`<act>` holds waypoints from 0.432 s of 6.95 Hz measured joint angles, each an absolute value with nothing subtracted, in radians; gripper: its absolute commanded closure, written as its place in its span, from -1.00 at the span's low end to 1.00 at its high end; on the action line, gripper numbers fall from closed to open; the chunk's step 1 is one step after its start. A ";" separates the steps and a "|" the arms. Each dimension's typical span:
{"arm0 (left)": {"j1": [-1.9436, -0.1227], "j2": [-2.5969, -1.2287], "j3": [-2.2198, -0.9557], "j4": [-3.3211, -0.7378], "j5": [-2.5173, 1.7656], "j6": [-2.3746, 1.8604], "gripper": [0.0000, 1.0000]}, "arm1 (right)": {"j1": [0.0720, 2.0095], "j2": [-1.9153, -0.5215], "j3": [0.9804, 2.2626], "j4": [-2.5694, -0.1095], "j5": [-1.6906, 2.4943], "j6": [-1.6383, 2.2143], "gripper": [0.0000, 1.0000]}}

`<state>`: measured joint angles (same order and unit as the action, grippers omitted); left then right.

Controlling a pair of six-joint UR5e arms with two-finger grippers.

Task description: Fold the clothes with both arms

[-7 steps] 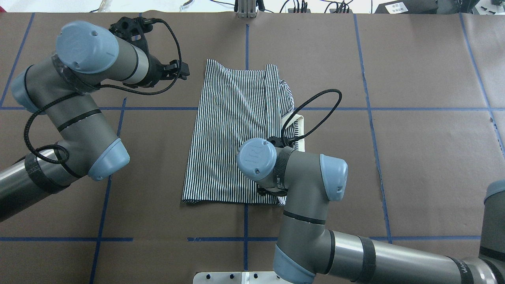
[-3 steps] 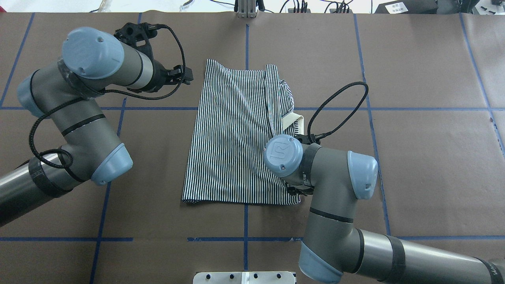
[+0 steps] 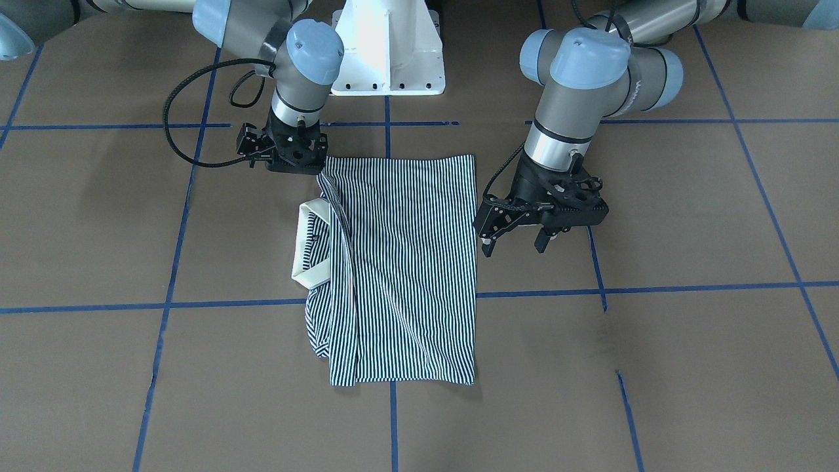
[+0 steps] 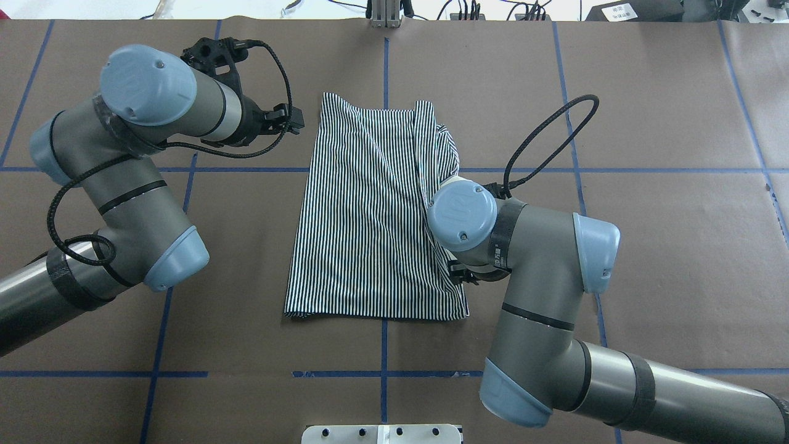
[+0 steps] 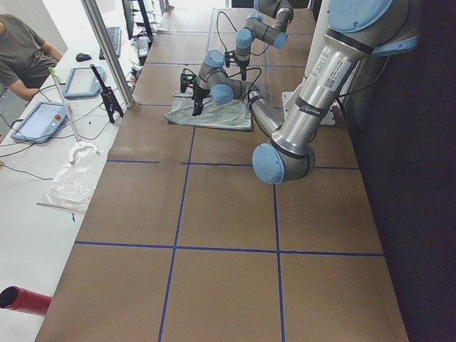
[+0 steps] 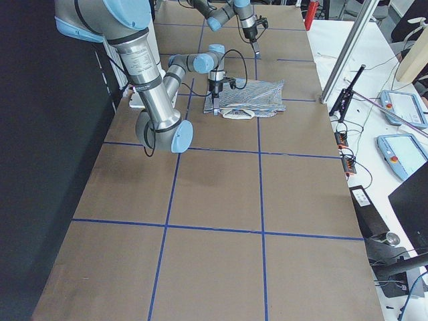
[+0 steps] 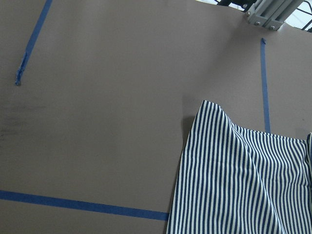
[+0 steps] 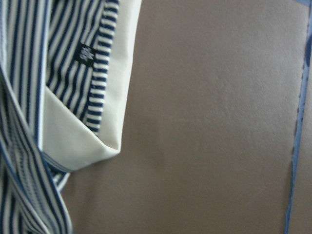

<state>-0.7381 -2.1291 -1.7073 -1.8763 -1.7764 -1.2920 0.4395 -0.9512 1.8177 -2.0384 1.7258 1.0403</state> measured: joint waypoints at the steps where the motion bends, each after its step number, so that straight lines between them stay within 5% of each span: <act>1: -0.738 -2.129 -1.709 -1.876 -1.776 -1.291 -1.00 | 0.452 -0.923 1.772 -1.947 1.725 1.023 -1.00; 3: -0.738 -2.128 -1.710 -1.876 -1.776 -1.287 -1.00 | 0.459 -0.827 1.623 -1.816 1.727 1.015 -1.00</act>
